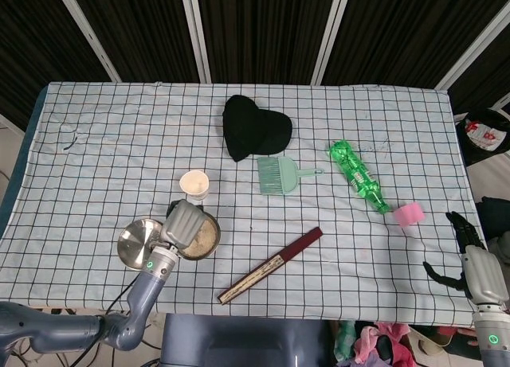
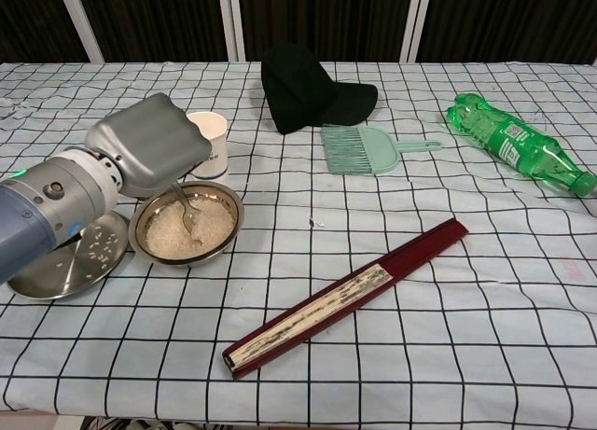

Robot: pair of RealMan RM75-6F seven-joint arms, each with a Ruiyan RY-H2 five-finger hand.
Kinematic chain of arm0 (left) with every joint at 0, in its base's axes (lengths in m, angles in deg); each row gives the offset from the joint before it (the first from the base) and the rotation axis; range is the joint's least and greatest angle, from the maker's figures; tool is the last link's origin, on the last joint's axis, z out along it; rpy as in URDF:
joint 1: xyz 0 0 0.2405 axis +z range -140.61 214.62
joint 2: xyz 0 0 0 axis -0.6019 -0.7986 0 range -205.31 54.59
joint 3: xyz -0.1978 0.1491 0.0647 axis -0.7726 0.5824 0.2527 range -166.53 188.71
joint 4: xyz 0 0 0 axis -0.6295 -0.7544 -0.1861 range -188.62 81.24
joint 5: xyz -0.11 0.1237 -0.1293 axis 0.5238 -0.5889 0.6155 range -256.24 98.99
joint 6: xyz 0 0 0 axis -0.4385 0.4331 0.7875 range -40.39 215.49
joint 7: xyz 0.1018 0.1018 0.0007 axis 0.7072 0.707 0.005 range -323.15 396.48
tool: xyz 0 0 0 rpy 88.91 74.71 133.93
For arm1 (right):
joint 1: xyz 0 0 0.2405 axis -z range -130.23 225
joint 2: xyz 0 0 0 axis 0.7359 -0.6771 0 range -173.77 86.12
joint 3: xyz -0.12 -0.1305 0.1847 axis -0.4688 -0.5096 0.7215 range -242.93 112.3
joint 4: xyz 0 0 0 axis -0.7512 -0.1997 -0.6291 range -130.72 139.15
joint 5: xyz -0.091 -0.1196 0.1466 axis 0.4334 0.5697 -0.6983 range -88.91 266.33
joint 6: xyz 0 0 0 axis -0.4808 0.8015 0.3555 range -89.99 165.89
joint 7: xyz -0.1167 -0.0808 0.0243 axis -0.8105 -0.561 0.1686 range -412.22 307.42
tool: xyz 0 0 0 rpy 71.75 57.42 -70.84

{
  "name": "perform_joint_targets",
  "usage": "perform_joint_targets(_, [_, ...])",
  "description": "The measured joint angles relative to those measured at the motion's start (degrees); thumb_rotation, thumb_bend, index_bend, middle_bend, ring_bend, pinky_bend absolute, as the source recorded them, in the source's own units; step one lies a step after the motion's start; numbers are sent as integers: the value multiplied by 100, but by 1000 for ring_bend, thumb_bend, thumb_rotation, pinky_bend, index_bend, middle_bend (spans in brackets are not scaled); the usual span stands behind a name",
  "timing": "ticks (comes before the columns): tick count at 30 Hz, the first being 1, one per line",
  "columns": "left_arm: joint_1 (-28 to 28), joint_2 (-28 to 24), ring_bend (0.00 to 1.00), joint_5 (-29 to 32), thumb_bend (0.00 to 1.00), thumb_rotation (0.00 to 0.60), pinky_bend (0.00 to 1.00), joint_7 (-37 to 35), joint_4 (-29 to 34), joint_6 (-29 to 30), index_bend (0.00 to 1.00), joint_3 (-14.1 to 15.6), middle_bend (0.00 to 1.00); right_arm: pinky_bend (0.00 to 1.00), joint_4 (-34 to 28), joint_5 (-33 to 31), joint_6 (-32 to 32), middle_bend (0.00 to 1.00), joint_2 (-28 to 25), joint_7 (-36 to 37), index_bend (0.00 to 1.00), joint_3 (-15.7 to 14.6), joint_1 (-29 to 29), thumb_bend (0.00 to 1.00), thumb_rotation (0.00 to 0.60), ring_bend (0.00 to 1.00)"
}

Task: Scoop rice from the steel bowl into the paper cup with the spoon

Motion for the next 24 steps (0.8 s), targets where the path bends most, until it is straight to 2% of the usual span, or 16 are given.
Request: perform_joint_targets(24, [337, -386, 1000, -249, 485, 600, 1000, -1099, 145, 142, 760, 59, 1000, 174, -1, 18, -18, 0, 8, -48, 0, -13, 6, 209, 600, 0])
